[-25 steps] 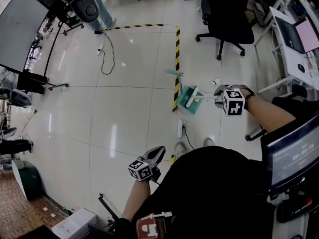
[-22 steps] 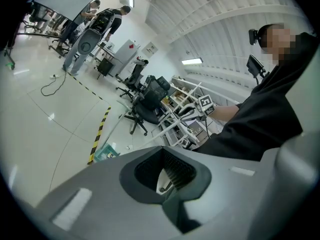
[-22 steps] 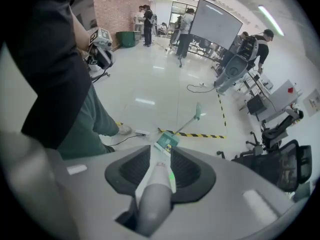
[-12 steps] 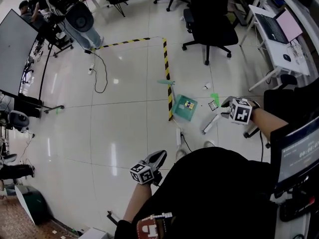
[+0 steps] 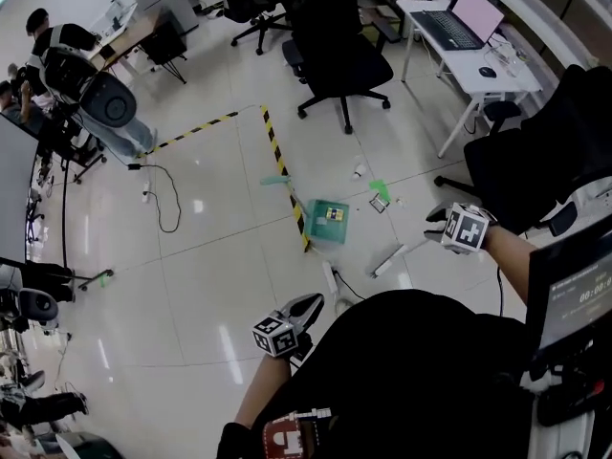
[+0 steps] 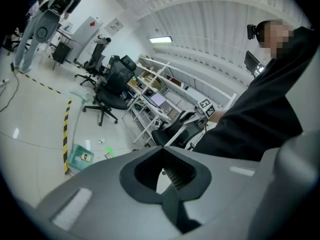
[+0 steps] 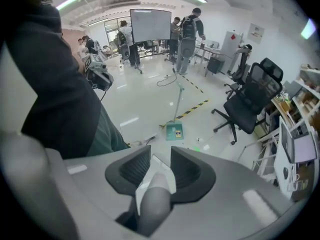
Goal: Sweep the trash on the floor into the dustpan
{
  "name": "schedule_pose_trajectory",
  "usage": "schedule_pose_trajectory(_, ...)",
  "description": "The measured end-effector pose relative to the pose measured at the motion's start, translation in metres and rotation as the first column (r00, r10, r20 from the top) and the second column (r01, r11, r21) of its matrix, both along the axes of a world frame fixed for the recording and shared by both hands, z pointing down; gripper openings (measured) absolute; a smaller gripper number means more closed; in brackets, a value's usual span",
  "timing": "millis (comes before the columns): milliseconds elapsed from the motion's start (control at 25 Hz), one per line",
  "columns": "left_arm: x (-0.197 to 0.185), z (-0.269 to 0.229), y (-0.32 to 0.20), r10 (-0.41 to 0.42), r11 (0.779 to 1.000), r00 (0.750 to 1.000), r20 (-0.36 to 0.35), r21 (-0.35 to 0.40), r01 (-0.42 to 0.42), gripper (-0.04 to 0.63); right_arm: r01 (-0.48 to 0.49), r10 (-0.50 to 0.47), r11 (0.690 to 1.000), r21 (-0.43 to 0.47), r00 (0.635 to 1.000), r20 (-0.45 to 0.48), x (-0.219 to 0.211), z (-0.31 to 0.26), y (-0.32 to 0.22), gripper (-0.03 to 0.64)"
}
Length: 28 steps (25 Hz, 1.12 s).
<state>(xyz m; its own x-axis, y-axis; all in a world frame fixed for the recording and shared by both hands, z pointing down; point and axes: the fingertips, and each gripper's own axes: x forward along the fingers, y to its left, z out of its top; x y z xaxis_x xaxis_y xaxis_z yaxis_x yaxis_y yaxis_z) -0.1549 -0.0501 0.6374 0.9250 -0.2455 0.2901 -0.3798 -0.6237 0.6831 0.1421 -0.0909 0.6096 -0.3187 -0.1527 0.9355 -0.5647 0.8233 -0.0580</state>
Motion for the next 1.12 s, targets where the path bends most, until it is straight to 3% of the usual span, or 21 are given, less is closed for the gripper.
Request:
schedule_pose_trajectory(160,0.056,-0.015,0.039,0.073,0.997,0.997,0.02,0.036,-0.073,-0.006,-0.068,0.066,0.997,0.035,0.996,0.06,0.045,-0.02,0.051,0.124)
schedule_pose_trajectory(280,0.102,-0.023,0.08,0.089,0.994,0.996,0.027,0.059,-0.09,-0.006,-0.067,0.058,0.994,0.083,0.992,0.111,0.075,-0.039,0.094,0.124)
schedule_pose_trajectory(480,0.195,-0.032,0.17,0.028,0.997,0.999,0.019,0.068,-0.029,-0.006,-0.073,0.044,0.989,0.131,0.977,0.21,0.126,-0.049,0.174,0.124)
schedule_pose_trajectory(640,0.242,-0.038,0.256,-0.028,0.999,1.0,0.003,0.037,0.028,-0.006,-0.052,0.009,0.986,0.158,0.966,0.26,0.152,-0.038,0.242,0.123)
schedule_pose_trajectory(800,0.257,-0.054,0.31,-0.051,0.997,0.999,0.016,0.055,0.05,-0.006,-0.053,0.012,0.988,0.146,0.964,0.267,0.186,-0.025,0.293,0.123)
schedule_pose_trajectory(1120,0.22,-0.061,0.369,-0.106,0.992,0.994,0.039,0.073,0.103,-0.006,-0.122,0.092,0.988,0.094,0.956,0.28,0.194,-0.014,0.361,0.123)
